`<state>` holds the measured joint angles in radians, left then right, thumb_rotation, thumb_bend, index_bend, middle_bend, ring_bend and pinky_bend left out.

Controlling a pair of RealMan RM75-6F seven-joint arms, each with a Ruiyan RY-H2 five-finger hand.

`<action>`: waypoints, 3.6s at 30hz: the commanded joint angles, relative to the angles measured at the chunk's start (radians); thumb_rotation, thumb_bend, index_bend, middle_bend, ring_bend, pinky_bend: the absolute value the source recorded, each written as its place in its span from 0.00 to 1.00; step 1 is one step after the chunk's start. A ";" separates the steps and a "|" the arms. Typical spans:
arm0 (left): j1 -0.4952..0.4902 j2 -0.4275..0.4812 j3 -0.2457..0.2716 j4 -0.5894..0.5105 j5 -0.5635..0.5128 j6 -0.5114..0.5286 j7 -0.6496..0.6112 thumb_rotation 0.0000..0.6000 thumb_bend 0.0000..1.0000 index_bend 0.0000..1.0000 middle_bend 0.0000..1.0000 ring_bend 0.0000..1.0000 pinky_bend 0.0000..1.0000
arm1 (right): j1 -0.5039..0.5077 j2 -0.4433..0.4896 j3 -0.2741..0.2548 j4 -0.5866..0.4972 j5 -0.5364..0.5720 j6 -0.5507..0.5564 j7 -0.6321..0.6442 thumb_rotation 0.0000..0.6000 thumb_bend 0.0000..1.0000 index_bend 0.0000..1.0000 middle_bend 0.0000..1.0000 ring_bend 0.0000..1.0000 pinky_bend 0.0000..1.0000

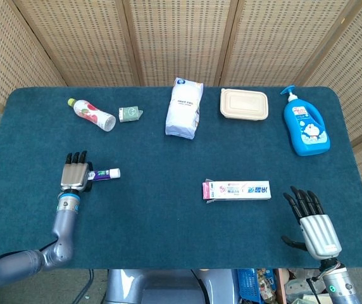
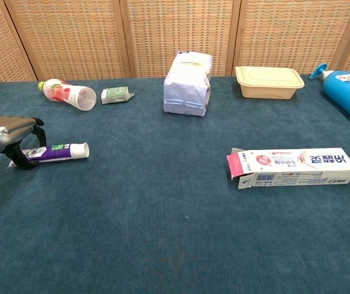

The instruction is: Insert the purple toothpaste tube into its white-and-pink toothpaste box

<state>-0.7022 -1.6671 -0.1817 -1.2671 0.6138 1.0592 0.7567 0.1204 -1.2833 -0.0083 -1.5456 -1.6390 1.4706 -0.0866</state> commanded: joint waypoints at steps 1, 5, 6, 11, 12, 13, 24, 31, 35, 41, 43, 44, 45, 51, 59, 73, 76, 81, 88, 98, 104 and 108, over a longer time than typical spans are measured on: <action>0.004 -0.011 0.003 0.014 0.016 0.009 -0.013 1.00 0.46 0.50 0.10 0.00 0.00 | 0.000 0.000 0.000 0.002 0.000 0.000 0.002 1.00 0.03 0.08 0.00 0.00 0.00; 0.009 -0.019 0.001 0.027 0.041 0.022 -0.033 1.00 0.49 0.55 0.14 0.00 0.00 | 0.000 0.000 0.001 0.002 0.003 -0.001 0.003 1.00 0.03 0.08 0.00 0.00 0.00; 0.011 -0.020 -0.002 0.031 0.054 0.027 -0.045 1.00 0.50 0.56 0.15 0.00 0.00 | 0.000 0.000 0.001 0.003 0.003 -0.001 0.003 1.00 0.03 0.08 0.00 0.00 0.00; 0.020 -0.013 -0.010 0.024 0.098 0.043 -0.083 1.00 0.51 0.61 0.19 0.00 0.00 | 0.000 -0.001 0.000 0.002 0.002 -0.002 0.001 1.00 0.03 0.08 0.00 0.00 0.00; 0.022 -0.009 -0.012 0.018 0.109 0.048 -0.091 1.00 0.52 0.62 0.20 0.00 0.00 | 0.000 -0.001 -0.001 0.001 0.002 -0.003 0.000 1.00 0.03 0.08 0.00 0.00 0.00; 0.023 -0.007 -0.013 0.015 0.115 0.050 -0.096 1.00 0.52 0.63 0.20 0.00 0.00 | 0.001 -0.001 -0.001 0.002 0.001 -0.003 0.000 1.00 0.03 0.08 0.00 0.00 0.00; 0.036 0.007 -0.023 -0.014 0.202 0.081 -0.160 1.00 0.55 0.74 0.31 0.14 0.15 | 0.000 -0.001 0.000 0.000 0.003 -0.001 -0.002 1.00 0.03 0.08 0.00 0.00 0.00; 0.042 0.011 -0.032 -0.037 0.268 0.108 -0.205 1.00 0.55 0.80 0.37 0.22 0.22 | 0.000 0.000 0.000 0.000 0.003 -0.001 -0.001 1.00 0.03 0.08 0.00 0.00 0.00; 0.047 0.014 -0.033 -0.052 0.310 0.126 -0.230 1.00 0.55 0.82 0.39 0.24 0.24 | 0.000 0.000 0.001 -0.001 0.002 -0.001 -0.001 1.00 0.03 0.08 0.00 0.00 0.00; 0.052 0.028 -0.046 -0.082 0.337 0.137 -0.249 1.00 0.55 0.83 0.40 0.26 0.25 | -0.001 0.003 0.000 -0.003 0.001 0.002 0.001 1.00 0.03 0.08 0.00 0.00 0.00; 0.054 0.034 -0.048 -0.091 0.343 0.140 -0.249 1.00 0.55 0.83 0.41 0.26 0.25 | -0.001 0.004 0.000 -0.004 0.001 0.002 0.002 1.00 0.03 0.08 0.00 0.00 0.00; 0.054 0.036 -0.049 -0.096 0.346 0.142 -0.251 1.00 0.55 0.83 0.41 0.26 0.25 | -0.001 0.004 0.000 -0.004 0.001 0.001 0.002 1.00 0.03 0.08 0.00 0.00 0.00; 0.055 0.039 -0.052 -0.101 0.348 0.144 -0.254 1.00 0.55 0.83 0.41 0.26 0.25 | -0.001 0.004 0.000 -0.004 0.002 0.001 0.002 1.00 0.03 0.08 0.00 0.00 0.00; 0.063 0.057 -0.058 -0.139 0.368 0.157 -0.265 1.00 0.55 0.83 0.41 0.26 0.25 | -0.001 0.003 -0.001 -0.005 0.001 0.000 -0.002 1.00 0.03 0.08 0.00 0.00 0.00; 0.078 0.083 -0.051 -0.189 0.410 0.177 -0.283 1.00 0.55 0.83 0.41 0.26 0.25 | 0.006 0.002 0.001 -0.007 0.006 -0.014 -0.016 1.00 0.03 0.08 0.00 0.00 0.00; 0.094 0.102 -0.040 -0.222 0.453 0.193 -0.291 1.00 0.55 0.83 0.41 0.26 0.25 | 0.095 0.057 0.066 -0.181 0.088 -0.146 -0.191 1.00 0.03 0.08 0.00 0.00 0.00; 0.097 0.110 -0.044 -0.230 0.460 0.196 -0.296 1.00 0.55 0.83 0.41 0.26 0.25 | 0.117 0.059 0.078 -0.227 0.133 -0.192 -0.243 1.00 0.03 0.08 0.00 0.00 0.00; 0.098 0.122 -0.052 -0.247 0.458 0.197 -0.291 1.00 0.55 0.83 0.41 0.26 0.25 | 0.157 0.048 0.097 -0.290 0.230 -0.266 -0.331 1.00 0.03 0.08 0.00 0.00 0.00; 0.095 0.129 -0.057 -0.260 0.462 0.197 -0.282 1.00 0.55 0.83 0.41 0.26 0.25 | 0.202 0.008 0.117 -0.336 0.337 -0.321 -0.428 1.00 0.03 0.08 0.00 0.00 0.00; 0.093 0.132 -0.059 -0.271 0.469 0.197 -0.279 1.00 0.55 0.83 0.41 0.26 0.25 | 0.294 -0.094 0.152 -0.338 0.493 -0.355 -0.605 1.00 0.03 0.09 0.00 0.00 0.00; 0.098 0.137 -0.060 -0.266 0.467 0.194 -0.292 1.00 0.55 0.83 0.41 0.26 0.25 | 0.359 -0.162 0.173 -0.275 0.594 -0.372 -0.679 1.00 0.04 0.10 0.00 0.00 0.00; 0.097 0.147 -0.066 -0.268 0.467 0.193 -0.295 1.00 0.55 0.83 0.41 0.26 0.25 | 0.400 -0.200 0.190 -0.226 0.651 -0.375 -0.712 1.00 0.04 0.12 0.00 0.00 0.00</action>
<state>-0.6050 -1.5204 -0.2477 -1.5352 1.0808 1.2520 0.4616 0.5028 -1.4657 0.1727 -1.7888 -1.0083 1.0986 -0.7817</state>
